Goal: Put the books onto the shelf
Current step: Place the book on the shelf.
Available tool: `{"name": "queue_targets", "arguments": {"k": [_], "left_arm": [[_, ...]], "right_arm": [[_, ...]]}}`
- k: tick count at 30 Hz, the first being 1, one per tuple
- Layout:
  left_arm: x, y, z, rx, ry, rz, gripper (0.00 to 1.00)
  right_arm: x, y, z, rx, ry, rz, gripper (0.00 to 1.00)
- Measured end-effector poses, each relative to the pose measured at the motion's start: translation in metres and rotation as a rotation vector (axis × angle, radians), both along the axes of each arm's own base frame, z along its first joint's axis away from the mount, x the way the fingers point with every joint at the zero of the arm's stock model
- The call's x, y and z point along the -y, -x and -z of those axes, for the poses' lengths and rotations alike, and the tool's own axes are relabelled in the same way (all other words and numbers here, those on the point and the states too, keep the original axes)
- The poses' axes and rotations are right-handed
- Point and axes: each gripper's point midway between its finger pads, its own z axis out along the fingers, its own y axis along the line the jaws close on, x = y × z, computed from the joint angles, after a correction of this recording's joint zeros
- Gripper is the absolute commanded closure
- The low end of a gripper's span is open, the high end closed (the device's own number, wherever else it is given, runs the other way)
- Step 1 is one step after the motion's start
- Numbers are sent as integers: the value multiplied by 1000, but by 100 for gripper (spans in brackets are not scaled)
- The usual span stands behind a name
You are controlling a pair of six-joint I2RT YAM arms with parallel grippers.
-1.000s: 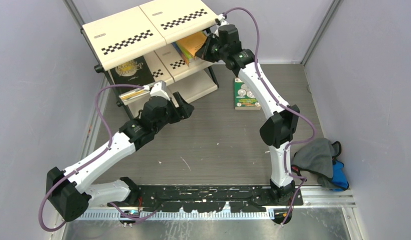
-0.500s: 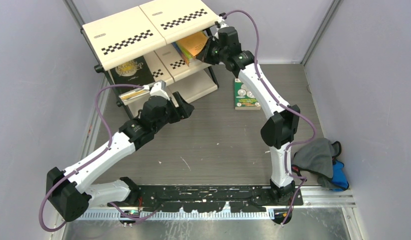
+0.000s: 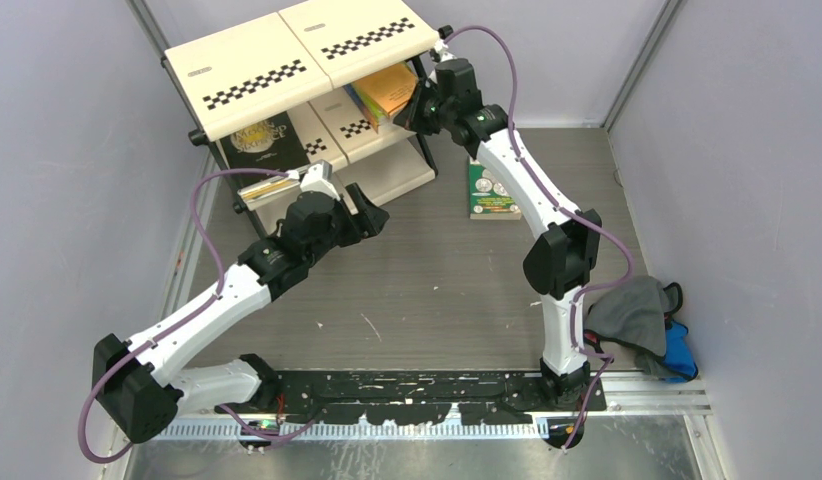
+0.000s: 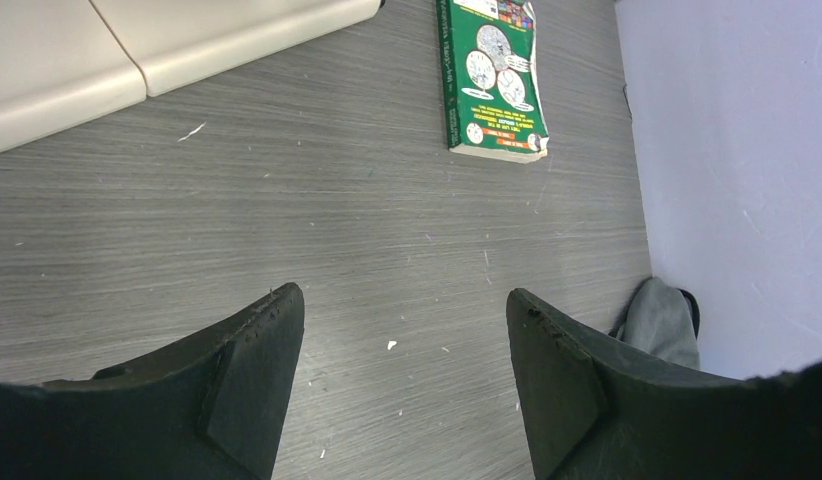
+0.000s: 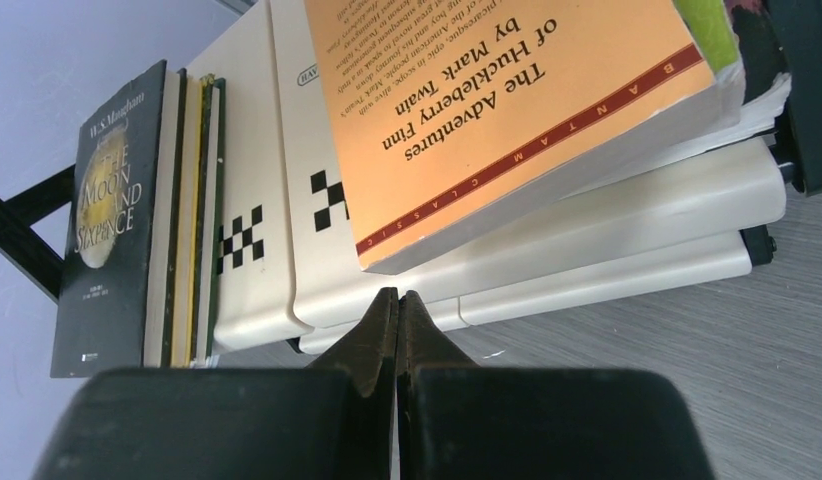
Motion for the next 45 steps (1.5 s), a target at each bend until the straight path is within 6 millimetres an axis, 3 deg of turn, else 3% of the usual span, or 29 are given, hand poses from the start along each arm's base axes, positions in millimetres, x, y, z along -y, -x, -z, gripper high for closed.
{"name": "queue_targets", "arguments": {"k": [11,17,31,40,45], "left_arm": [[-2,-1,0,3,-8,-3,26],[-8,-2,-3,17,-15,-7,26],[-14,-2,-10,36,-13,-18,26],[-17,0,-13,39,-14,-17,26],[-16,0,-13,38,-12,-15,26]], "right_arm": [[-6,-8,-23,53,-30,-4,99],[-13,-9,-18,45,-31,-14,99],[-27,-14,-29,75,-50,-31,99],[-27,-13,-28,82,-42,-33,99],[-17,-4,-13,61,1,-17,99]]}}
